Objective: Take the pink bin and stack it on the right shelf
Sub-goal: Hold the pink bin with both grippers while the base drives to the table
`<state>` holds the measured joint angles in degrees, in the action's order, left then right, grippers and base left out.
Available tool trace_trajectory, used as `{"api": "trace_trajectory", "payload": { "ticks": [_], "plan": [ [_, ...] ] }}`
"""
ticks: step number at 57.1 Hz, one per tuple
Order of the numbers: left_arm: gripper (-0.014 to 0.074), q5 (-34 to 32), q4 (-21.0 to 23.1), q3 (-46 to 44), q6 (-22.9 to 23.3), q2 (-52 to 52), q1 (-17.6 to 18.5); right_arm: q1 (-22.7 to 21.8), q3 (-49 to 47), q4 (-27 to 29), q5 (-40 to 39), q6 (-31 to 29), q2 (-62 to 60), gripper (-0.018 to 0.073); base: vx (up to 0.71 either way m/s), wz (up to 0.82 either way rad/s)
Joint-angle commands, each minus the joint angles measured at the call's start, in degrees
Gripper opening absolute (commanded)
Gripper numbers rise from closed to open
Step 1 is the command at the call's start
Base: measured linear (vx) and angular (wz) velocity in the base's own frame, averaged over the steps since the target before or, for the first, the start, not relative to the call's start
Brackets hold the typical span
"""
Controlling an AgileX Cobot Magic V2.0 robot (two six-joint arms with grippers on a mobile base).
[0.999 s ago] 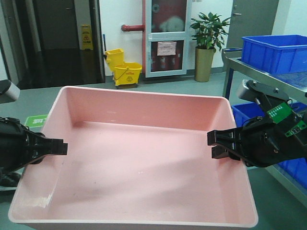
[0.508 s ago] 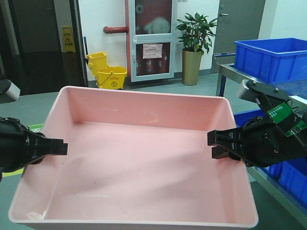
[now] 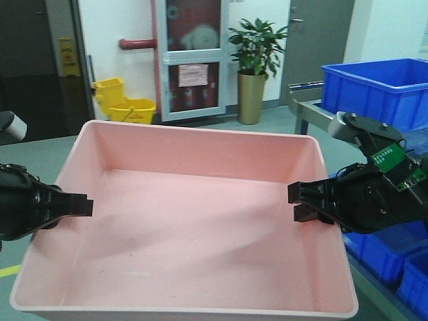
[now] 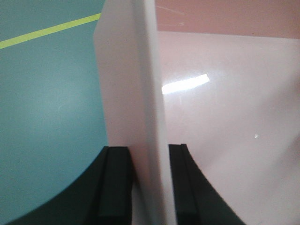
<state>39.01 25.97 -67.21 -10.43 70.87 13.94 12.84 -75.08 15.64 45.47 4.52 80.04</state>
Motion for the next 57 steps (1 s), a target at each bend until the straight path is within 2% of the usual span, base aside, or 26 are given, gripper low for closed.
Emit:
{"api": "trace_trajectory", "payload": {
  "ticks": [1,21,57],
  "plan": [
    [-0.0002,-4.3,3.2,-2.1,0.1,-2.3,0.0,-0.9,-1.7,-2.2,-5.1,0.6,-1.7,-0.0008,0.46,-0.35],
    [-0.0002,-4.3,3.2,-2.1,0.1,-2.3,0.0,-0.9,-1.7,-2.2,-5.1,0.6,-1.7,-0.0008,0.44,-0.58],
    [-0.0002,-4.3,3.2,-2.1,0.1,-2.3,0.0,-0.9,-1.7,-2.1,-5.1,0.6,-1.7,-0.0008,0.41,-0.86]
  ]
}}
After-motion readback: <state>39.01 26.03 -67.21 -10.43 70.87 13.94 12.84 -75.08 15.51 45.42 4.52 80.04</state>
